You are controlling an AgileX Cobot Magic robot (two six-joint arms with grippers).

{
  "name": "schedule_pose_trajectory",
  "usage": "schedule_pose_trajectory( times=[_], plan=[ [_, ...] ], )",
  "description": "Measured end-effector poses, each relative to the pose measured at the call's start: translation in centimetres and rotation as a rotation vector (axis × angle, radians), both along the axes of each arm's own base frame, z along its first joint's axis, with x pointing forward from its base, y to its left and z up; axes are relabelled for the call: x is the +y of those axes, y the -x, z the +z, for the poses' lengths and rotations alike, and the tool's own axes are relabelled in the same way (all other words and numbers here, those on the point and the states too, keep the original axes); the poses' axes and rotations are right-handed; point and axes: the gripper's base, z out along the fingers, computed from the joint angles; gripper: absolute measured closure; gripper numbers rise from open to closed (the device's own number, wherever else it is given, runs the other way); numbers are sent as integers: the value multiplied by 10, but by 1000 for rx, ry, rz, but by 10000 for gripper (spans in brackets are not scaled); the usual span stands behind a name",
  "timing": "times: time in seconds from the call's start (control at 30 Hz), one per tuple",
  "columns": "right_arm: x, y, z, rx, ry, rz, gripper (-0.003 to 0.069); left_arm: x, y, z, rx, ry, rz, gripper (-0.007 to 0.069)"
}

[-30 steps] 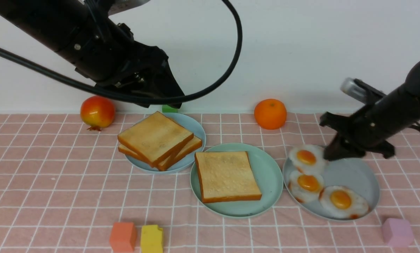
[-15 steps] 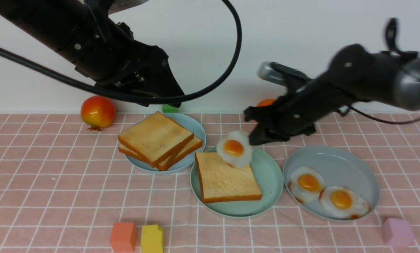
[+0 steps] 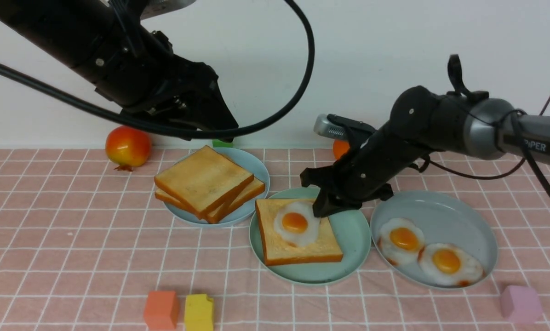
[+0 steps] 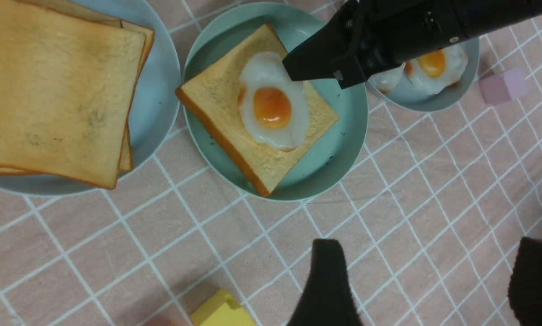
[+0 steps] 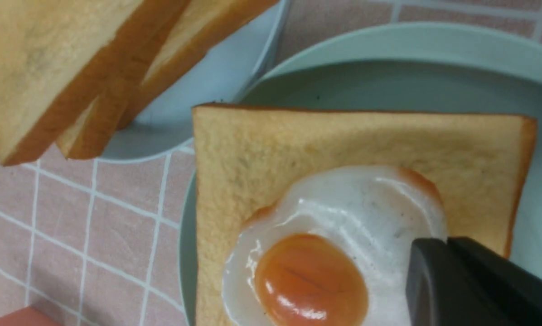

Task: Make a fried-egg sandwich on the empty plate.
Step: Use the right arm to place the fried egg on the slice of bread in the middle

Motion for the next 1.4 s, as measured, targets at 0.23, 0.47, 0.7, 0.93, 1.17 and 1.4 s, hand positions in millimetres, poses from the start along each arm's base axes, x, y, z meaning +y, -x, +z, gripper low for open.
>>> schedule_pose_trajectory(
  times=[0.23, 0.47, 0.7, 0.93, 1.17, 1.4],
  plan=[
    [-1, 4, 5, 11, 8, 26, 315, 0, 0, 0, 0, -1, 0, 80],
    [-23, 0, 26, -25, 7, -7, 181, 0, 0, 0, 3, -2, -2, 80],
    [-25, -10, 14, -35, -10, -104, 325, 0, 1, 0, 6, -4, -4, 80],
    [-26, -20, 2, -30, -50, -214, 372, 0, 1, 0, 7, -4, -5, 80],
    [-23, -23, -9, -21, -81, -222, 346, 0, 1, 0, 7, -4, -5, 80],
    [-20, -27, -25, -4, -116, -236, 344, 0, 1, -1, 10, -4, -6, 80]
  ],
)
